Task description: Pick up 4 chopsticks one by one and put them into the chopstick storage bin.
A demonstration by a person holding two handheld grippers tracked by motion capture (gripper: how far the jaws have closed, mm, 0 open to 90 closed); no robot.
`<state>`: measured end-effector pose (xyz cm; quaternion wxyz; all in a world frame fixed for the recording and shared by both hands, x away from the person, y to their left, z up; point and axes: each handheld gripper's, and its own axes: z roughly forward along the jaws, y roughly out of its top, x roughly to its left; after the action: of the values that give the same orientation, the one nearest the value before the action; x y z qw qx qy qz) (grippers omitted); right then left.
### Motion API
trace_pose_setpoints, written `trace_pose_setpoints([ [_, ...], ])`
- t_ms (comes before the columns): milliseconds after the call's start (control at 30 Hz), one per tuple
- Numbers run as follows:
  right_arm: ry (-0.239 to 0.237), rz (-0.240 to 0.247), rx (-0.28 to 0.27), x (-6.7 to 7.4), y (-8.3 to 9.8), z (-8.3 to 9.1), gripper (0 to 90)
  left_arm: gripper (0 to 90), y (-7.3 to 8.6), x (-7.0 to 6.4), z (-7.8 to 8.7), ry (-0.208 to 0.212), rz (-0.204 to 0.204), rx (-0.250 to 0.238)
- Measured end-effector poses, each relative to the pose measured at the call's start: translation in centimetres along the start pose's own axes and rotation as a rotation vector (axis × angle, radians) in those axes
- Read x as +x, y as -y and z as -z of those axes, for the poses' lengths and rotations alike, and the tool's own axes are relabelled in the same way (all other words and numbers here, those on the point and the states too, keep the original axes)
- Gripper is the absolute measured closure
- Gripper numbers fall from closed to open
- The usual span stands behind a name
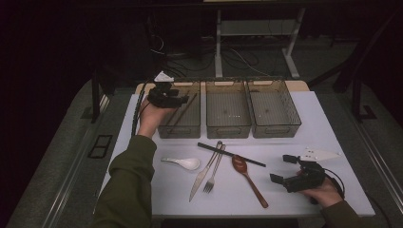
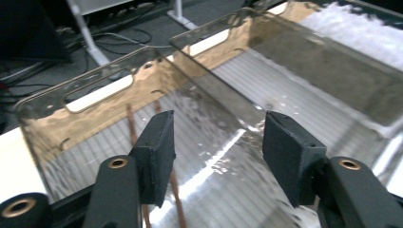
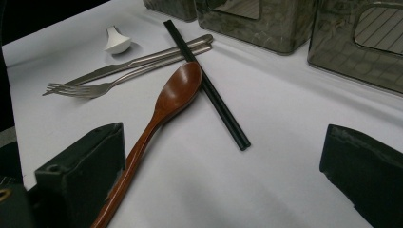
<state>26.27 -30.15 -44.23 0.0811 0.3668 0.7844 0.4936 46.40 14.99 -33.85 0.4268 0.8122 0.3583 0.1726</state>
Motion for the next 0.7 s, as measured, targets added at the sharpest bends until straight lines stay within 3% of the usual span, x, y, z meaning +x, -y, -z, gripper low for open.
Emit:
trace_pose_setpoints([
  [100, 0.000, 0.000, 0.000, 0.0, 0.0, 0.0, 1.0, 37.5, 0.2, -0.7, 0.6, 0.025, -0.004, -0.023],
  [400, -0.001, -0.006, -0.003, -0.1, 0.0, 0.0, 1.0, 29.4, 2.0, -3.2, 2.4, 0.078, -0.065, -0.031],
  [700, -0.003, -0.008, -0.003, -0.2, -0.1, -0.2, 1.0, 23.4, 5.1, -5.0, 3.4, 0.102, -0.063, -0.030],
])
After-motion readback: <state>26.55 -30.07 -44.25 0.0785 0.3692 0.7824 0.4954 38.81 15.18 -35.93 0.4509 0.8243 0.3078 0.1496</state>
